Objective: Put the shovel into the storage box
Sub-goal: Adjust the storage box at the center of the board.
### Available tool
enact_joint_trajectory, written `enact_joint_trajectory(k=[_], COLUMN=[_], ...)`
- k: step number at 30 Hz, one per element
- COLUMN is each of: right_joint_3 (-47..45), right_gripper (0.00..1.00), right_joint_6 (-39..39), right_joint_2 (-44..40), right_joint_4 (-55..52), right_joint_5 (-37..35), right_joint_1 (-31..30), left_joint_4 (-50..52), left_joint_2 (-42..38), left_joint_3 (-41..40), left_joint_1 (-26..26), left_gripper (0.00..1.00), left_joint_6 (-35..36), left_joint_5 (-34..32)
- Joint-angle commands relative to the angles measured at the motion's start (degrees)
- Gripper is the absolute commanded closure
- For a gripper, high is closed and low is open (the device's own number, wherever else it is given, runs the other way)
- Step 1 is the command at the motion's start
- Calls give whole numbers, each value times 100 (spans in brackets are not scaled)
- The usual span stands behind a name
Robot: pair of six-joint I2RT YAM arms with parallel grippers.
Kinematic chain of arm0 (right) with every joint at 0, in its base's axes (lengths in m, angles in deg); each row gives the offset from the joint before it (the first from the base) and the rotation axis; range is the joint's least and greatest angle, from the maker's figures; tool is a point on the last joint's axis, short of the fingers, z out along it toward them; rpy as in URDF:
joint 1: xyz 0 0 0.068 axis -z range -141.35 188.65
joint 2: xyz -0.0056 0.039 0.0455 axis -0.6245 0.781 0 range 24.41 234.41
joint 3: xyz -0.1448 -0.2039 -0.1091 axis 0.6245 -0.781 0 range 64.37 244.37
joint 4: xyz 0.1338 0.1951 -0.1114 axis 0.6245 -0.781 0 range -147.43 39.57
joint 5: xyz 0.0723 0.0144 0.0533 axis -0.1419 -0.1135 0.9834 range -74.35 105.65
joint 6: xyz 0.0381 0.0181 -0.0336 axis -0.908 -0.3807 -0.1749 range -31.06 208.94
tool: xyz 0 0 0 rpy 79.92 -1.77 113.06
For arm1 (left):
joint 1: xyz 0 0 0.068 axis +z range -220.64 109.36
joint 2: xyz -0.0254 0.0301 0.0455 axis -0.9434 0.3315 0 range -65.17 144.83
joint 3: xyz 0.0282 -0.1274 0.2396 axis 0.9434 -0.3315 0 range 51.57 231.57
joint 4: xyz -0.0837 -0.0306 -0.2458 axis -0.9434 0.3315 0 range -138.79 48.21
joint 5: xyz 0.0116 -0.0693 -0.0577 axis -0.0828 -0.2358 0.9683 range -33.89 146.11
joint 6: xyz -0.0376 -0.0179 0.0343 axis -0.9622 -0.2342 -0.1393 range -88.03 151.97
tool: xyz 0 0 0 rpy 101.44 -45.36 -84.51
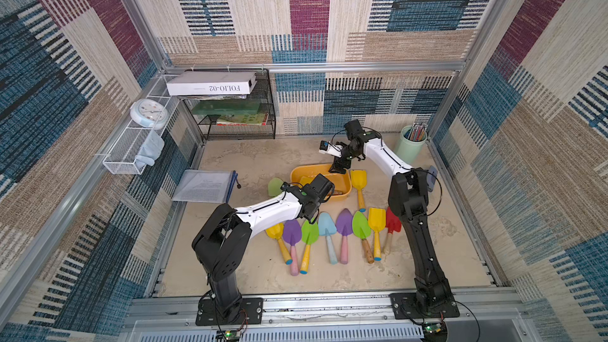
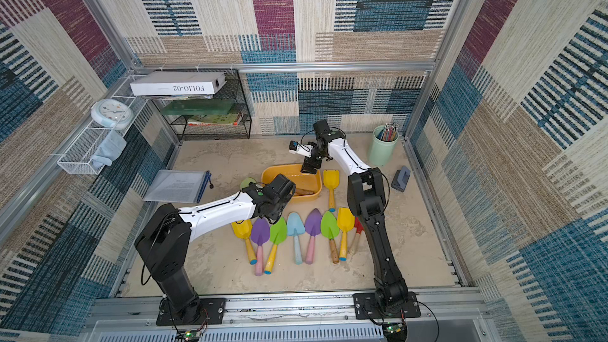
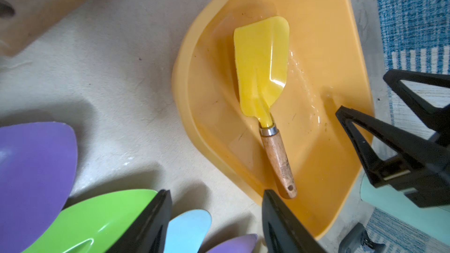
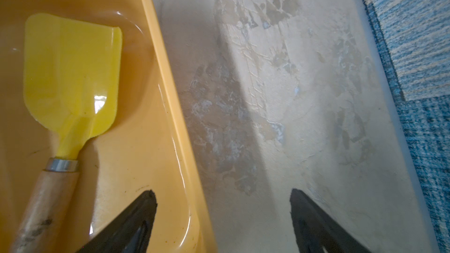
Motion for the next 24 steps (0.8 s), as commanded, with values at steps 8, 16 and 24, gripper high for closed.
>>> enact_joint_trajectory(k=[8, 16, 24], right_joint_3=[-42, -175, -361], right_gripper=[30, 40, 55], right_joint_6=[-143, -207, -354], right_joint_2=[52, -5, -135], right_joint_4=[10, -24, -101], right_joint_5=[59, 28, 28], right_joint_1=[-12, -16, -22], left_joint_4=[254, 263, 272], left_joint_2=[282, 518, 945], left_joint_3=[191, 329, 790], left_joint_1=[69, 217, 528], left_gripper=[37, 37, 38], left_joint_6=[36, 164, 703], left_joint_5=[-365, -313, -119])
